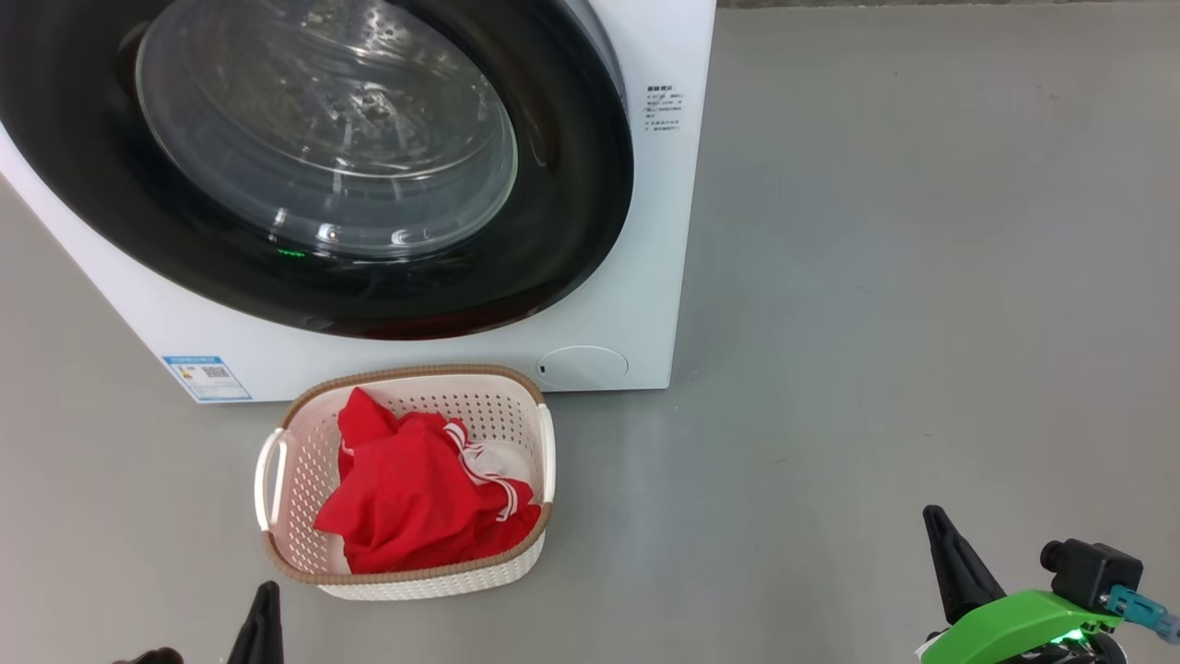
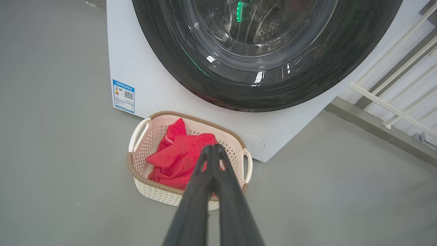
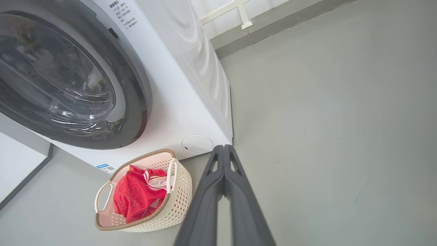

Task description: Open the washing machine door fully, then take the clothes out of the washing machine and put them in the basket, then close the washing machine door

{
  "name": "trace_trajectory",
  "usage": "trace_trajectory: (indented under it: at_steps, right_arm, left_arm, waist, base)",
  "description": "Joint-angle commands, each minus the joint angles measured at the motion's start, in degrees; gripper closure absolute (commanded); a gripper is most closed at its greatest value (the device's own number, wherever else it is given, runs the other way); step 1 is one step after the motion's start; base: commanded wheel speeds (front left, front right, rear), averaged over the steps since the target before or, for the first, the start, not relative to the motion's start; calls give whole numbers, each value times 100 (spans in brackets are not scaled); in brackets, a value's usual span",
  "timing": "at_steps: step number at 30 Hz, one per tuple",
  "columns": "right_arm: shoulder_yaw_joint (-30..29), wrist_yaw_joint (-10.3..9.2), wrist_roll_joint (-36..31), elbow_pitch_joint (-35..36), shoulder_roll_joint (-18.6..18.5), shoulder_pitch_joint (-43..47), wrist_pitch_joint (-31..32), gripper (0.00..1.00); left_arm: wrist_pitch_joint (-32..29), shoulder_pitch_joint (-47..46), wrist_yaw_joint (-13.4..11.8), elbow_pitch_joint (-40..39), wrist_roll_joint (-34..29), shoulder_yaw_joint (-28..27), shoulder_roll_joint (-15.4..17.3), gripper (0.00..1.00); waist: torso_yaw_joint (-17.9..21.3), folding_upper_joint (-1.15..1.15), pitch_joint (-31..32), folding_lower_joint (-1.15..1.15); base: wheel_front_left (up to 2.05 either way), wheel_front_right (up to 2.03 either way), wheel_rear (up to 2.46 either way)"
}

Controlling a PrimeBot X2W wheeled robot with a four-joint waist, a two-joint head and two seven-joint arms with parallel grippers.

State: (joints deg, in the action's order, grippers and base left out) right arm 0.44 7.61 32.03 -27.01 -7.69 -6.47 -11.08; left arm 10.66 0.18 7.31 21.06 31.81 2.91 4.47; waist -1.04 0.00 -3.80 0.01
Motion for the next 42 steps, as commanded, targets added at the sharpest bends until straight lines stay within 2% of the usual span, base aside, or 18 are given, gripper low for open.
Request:
trace_trajectory:
  at_steps: [1, 42]
  right_arm:
    - [-42, -2, 141, 166, -39, -77, 22, 100]
    - [-305, -6, 2481, 617, 168, -35, 716, 100]
  left_arm:
    - [-19, -166, 3, -156, 133, -97, 63, 100]
    - [-695, -354, 9, -374, 2487, -434, -23, 100]
  waist:
    - [1, 0, 4, -1]
    - [42, 0, 147, -1]
  base:
    - [0, 0, 0]
    - [0, 0, 0]
